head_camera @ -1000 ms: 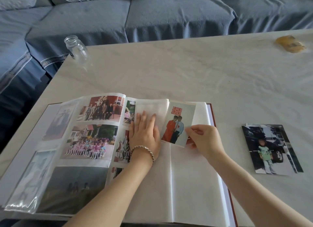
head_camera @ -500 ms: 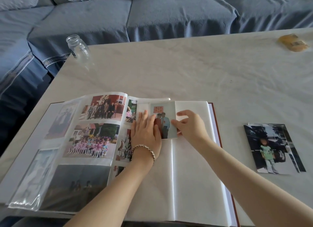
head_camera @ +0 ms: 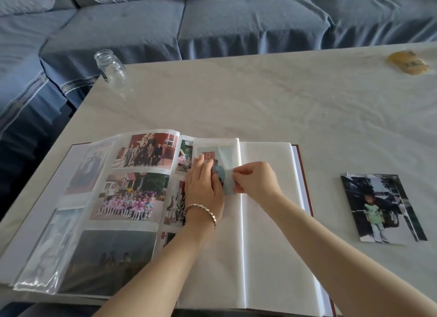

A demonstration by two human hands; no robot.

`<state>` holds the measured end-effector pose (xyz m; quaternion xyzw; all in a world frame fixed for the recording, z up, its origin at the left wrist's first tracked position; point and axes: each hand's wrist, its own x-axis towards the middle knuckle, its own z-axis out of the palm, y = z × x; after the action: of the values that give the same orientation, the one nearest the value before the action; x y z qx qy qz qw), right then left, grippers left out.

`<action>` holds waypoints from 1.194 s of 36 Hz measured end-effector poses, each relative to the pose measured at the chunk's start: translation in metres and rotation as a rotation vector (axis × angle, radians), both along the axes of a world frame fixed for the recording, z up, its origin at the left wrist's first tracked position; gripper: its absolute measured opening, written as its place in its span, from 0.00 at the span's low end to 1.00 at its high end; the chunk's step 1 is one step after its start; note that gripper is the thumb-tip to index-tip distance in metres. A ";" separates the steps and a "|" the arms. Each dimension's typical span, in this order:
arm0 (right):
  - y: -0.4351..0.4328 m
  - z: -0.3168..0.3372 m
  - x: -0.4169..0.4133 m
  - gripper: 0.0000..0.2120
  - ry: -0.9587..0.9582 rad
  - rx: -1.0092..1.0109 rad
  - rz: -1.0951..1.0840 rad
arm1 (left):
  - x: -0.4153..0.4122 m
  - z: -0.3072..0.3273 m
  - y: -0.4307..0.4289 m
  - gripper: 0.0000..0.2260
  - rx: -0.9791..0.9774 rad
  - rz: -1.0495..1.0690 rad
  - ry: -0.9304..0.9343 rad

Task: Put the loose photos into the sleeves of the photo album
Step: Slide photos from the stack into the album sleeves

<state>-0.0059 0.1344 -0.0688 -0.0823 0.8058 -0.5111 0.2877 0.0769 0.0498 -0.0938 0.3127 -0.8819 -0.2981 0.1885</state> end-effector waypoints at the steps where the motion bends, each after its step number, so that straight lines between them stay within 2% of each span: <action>1: 0.000 0.002 -0.001 0.10 -0.053 -0.018 -0.013 | 0.000 0.000 0.000 0.16 0.003 0.000 0.004; 3: 0.001 0.007 -0.002 0.08 -0.178 -0.080 -0.049 | 0.000 0.001 0.000 0.17 0.011 -0.002 0.004; 5: 0.003 0.008 -0.002 0.08 -0.216 -0.092 -0.048 | 0.001 0.001 -0.001 0.17 0.028 -0.001 0.027; 8: 0.003 0.002 0.000 0.09 -0.094 -0.004 -0.023 | 0.002 0.002 -0.001 0.20 0.069 0.010 0.078; 12: 0.001 -0.004 0.007 0.10 0.090 0.065 -0.057 | 0.004 0.006 -0.004 0.21 0.075 -0.023 0.020; 16: 0.003 -0.003 0.011 0.11 0.172 0.077 -0.086 | 0.010 0.014 -0.014 0.19 -0.022 -0.167 -0.177; 21: 0.005 -0.002 0.012 0.11 0.209 0.088 -0.094 | 0.026 0.026 -0.027 0.20 -0.360 -0.247 -0.494; 26: 0.006 -0.002 0.012 0.09 0.219 0.113 -0.089 | 0.048 0.036 -0.040 0.32 -0.472 -0.311 -0.700; 30: 0.000 -0.003 0.017 0.08 0.206 0.103 -0.037 | 0.058 0.037 -0.047 0.45 -0.492 -0.338 -0.746; 31: -0.001 -0.003 0.018 0.08 0.199 0.086 -0.028 | 0.058 0.037 -0.047 0.45 -0.496 -0.336 -0.759; 35: 0.003 -0.004 0.012 0.09 0.085 -0.013 -0.024 | 0.056 0.042 -0.042 0.32 -0.419 -0.286 -0.749; 38: 0.014 -0.002 0.007 0.10 -0.012 -0.060 0.000 | 0.055 0.043 -0.034 0.29 -0.397 -0.260 -0.734; 41: 0.038 -0.002 0.007 0.07 0.105 -0.032 0.044 | 0.055 0.040 -0.026 0.27 -0.409 -0.275 -0.704; 43: 0.062 0.001 0.008 0.06 0.240 0.011 0.053 | 0.054 0.039 -0.022 0.30 -0.411 -0.304 -0.691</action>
<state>0.0019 0.1961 -0.0677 -0.1626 0.8348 -0.4853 0.2029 0.1313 0.0280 -0.0551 0.2166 -0.9704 -0.0182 -0.1056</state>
